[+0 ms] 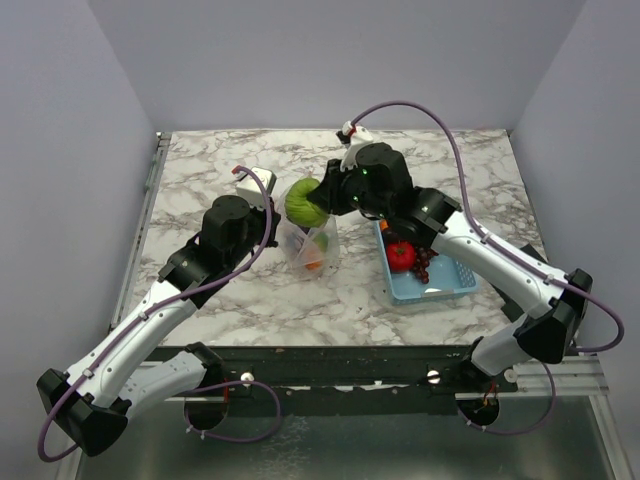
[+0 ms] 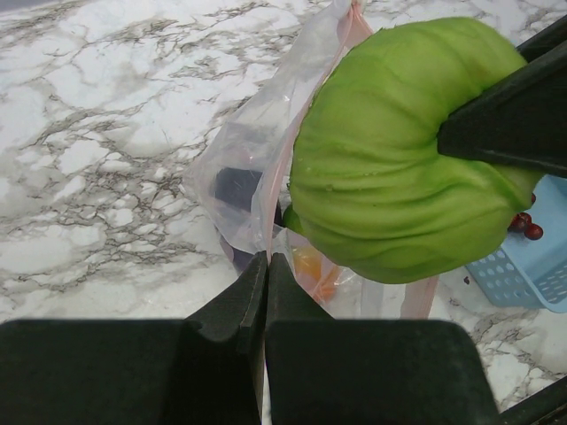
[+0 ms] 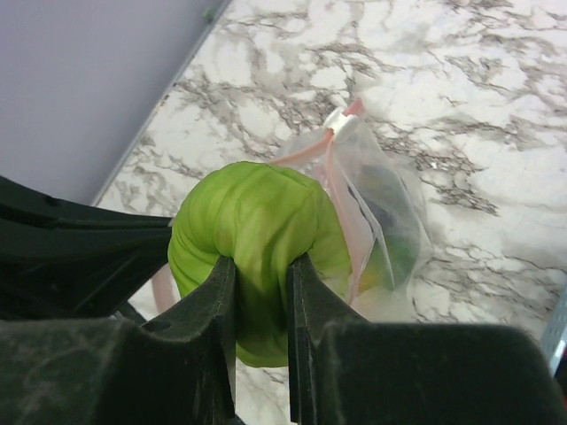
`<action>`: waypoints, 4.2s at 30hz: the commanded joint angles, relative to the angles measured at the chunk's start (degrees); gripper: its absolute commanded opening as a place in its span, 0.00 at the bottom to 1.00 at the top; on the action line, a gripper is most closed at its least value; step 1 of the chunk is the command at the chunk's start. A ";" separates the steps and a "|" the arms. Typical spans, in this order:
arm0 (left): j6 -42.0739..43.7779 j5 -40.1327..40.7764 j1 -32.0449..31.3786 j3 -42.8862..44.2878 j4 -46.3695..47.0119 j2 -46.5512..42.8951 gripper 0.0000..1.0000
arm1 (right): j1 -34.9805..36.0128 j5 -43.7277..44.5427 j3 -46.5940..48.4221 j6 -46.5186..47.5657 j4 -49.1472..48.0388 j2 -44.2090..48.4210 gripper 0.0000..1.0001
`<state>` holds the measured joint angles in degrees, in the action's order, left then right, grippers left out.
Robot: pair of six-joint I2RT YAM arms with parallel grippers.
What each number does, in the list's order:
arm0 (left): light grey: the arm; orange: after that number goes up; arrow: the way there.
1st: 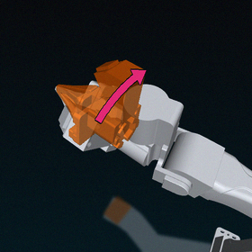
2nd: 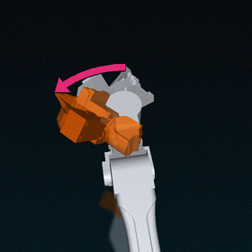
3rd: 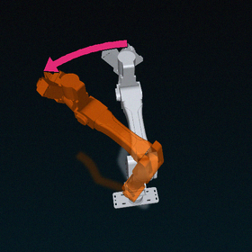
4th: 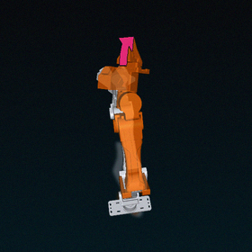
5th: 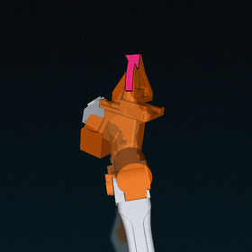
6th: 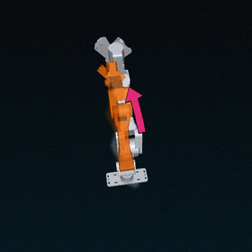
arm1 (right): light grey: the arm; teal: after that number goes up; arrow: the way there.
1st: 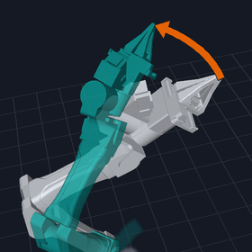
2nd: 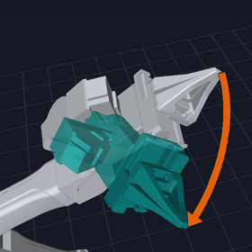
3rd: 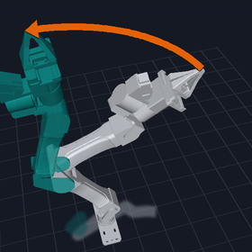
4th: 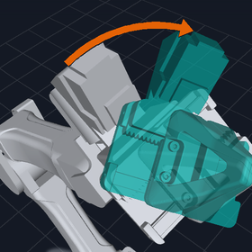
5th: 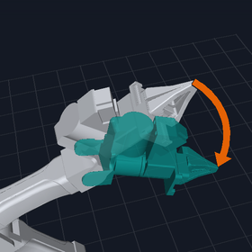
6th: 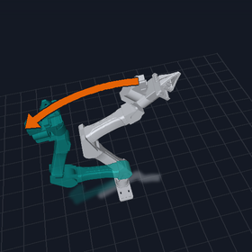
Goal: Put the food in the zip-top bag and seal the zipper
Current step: Place the fake vegetable in the zipper food storage bag, then adjust the zipper food storage bag at the center of the board.
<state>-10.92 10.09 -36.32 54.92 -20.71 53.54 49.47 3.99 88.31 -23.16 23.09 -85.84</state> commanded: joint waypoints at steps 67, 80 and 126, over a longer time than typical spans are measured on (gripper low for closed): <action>-0.23 -3.56 0.42 -0.69 1.64 -0.54 0.00 | 4.58 17.72 -0.57 -8.85 11.31 -1.10 0.77; -0.04 -3.58 0.35 -0.77 1.64 -0.73 0.00 | 4.49 17.23 2.53 -12.15 10.10 -8.53 0.61; -0.19 2.81 0.41 9.28 -6.94 1.80 0.00 | 1.15 20.07 -5.16 -12.54 9.73 -3.29 0.02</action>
<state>-11.70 15.88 -36.12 64.31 -31.31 58.11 50.92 24.38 83.94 -35.20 34.22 -91.68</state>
